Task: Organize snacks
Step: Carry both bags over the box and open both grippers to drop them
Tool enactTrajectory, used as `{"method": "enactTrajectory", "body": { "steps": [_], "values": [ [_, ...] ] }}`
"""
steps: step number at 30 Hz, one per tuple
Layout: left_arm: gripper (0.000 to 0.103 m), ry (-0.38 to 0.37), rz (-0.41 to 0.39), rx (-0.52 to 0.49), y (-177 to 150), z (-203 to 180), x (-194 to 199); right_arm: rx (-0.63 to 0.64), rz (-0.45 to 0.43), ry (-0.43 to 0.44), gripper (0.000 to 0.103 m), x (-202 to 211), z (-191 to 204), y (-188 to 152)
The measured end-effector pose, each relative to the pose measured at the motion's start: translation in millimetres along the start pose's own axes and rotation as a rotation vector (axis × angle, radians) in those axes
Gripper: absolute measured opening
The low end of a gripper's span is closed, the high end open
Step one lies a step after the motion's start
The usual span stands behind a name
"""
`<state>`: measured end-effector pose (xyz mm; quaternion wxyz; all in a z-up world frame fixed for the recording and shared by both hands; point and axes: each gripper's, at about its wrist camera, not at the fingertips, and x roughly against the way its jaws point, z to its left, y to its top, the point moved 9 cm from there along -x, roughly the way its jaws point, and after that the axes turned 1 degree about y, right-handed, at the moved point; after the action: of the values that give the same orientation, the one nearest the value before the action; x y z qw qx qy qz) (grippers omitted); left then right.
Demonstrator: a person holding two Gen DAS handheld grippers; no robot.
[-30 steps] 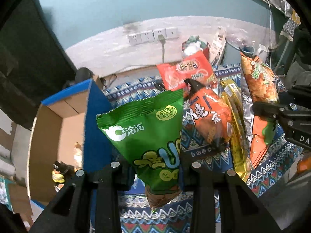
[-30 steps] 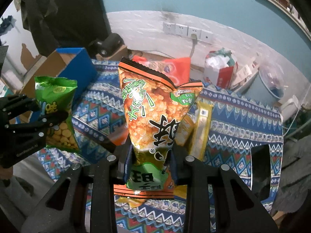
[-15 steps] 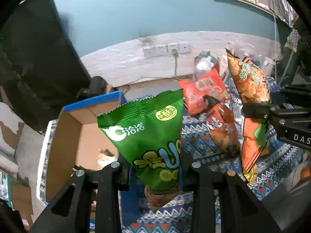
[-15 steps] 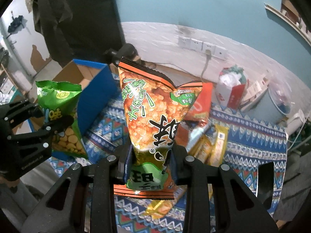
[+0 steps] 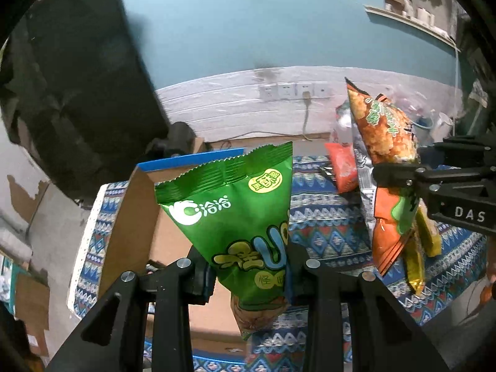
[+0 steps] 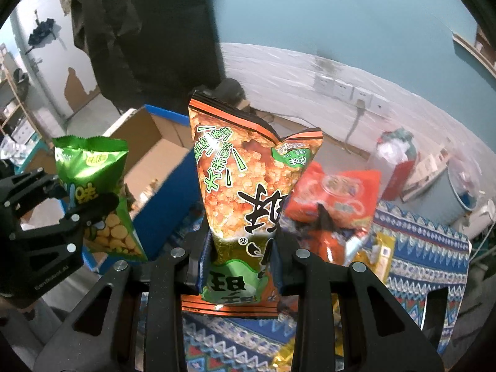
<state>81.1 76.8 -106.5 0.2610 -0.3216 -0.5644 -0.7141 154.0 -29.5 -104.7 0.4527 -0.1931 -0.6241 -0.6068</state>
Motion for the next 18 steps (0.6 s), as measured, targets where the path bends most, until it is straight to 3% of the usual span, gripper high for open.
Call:
{"method": "enactTrajectory", "body": {
  "steps": [18],
  "values": [
    [0.034,0.087,0.058,0.161,-28,102,-23,0.048,0.001,0.096,0.030,-41,84,51]
  ]
}}
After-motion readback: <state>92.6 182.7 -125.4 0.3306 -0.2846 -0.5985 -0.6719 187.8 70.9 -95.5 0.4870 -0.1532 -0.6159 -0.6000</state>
